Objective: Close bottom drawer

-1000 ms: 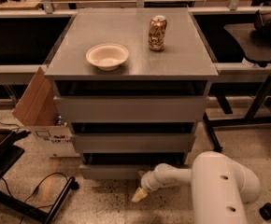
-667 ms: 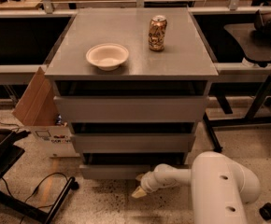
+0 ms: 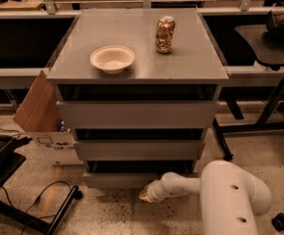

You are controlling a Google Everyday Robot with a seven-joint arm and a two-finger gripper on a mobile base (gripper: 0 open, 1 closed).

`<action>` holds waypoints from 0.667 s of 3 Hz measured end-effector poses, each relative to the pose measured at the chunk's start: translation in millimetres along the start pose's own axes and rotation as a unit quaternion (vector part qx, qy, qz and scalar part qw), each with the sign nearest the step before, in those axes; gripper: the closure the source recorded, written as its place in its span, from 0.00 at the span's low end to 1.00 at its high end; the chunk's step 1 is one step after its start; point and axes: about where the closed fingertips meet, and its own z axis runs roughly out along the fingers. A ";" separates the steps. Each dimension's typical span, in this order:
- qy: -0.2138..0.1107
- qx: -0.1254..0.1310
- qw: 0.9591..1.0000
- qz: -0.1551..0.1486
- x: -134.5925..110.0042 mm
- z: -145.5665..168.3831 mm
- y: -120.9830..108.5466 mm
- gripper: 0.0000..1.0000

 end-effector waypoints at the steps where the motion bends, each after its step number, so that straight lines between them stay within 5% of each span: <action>1: -0.013 0.007 1.000 -0.002 0.6 1.9 -5.6 1.00; 2: -0.028 0.020 0.999 -0.008 -2.0 3.1 -15.1 1.00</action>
Offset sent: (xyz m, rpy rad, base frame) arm 0.0271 -0.0045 0.0028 0.0579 -0.0892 -0.0161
